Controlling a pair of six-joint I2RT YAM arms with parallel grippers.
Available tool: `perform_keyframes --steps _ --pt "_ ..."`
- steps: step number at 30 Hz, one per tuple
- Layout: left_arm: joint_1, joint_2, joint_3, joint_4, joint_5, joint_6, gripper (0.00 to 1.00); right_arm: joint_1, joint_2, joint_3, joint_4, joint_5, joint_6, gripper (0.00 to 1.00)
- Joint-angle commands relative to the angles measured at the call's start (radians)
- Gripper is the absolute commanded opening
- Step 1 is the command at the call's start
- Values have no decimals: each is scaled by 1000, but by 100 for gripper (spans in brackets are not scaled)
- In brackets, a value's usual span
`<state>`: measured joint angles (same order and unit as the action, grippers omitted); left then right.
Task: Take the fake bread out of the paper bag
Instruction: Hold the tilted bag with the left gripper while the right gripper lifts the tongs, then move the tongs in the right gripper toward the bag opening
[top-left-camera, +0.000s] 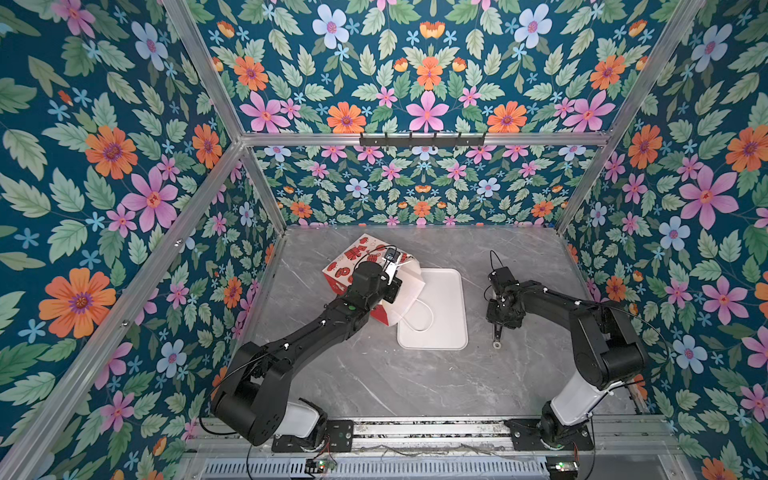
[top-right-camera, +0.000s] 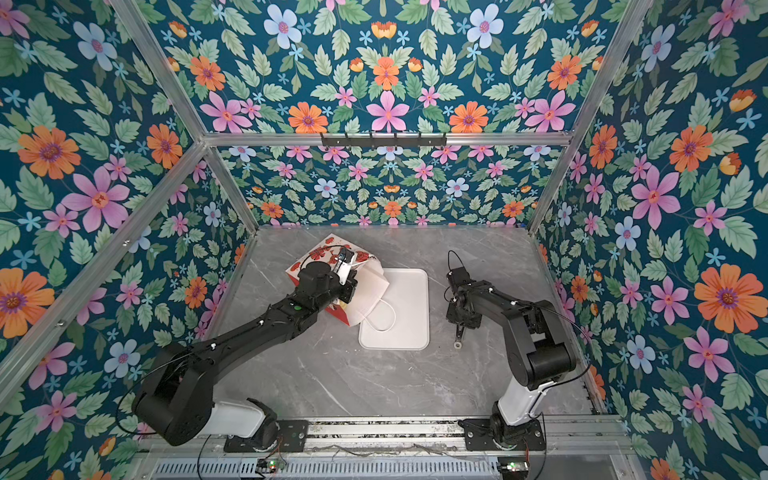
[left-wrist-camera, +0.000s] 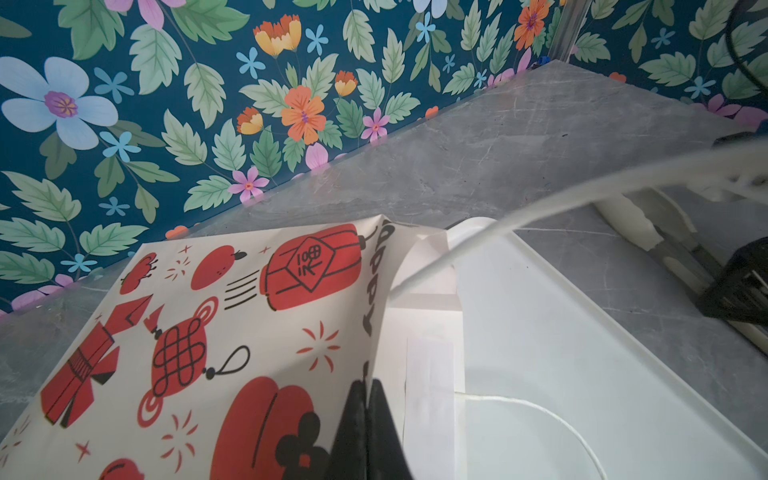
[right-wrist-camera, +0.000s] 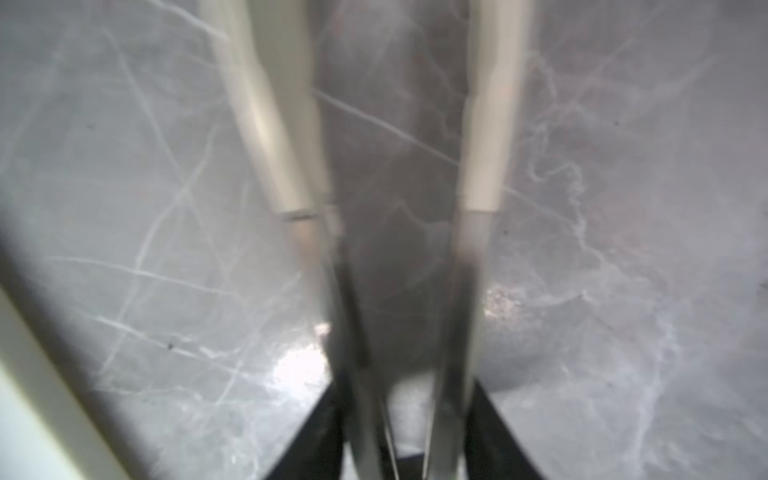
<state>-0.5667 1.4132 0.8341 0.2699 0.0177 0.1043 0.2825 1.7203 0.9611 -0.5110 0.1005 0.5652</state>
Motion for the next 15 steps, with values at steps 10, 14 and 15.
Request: perform_keyframes --steps 10,14,15 --pt "-1 0 4 29 9 17 0 111 -235 2 -155 -246 -247 0" --pt "-1 -11 -3 23 7 39 0 200 -327 57 -258 -363 -358 0" --pt "-1 -15 -6 22 5 46 0 237 -333 87 -303 -363 -379 0"
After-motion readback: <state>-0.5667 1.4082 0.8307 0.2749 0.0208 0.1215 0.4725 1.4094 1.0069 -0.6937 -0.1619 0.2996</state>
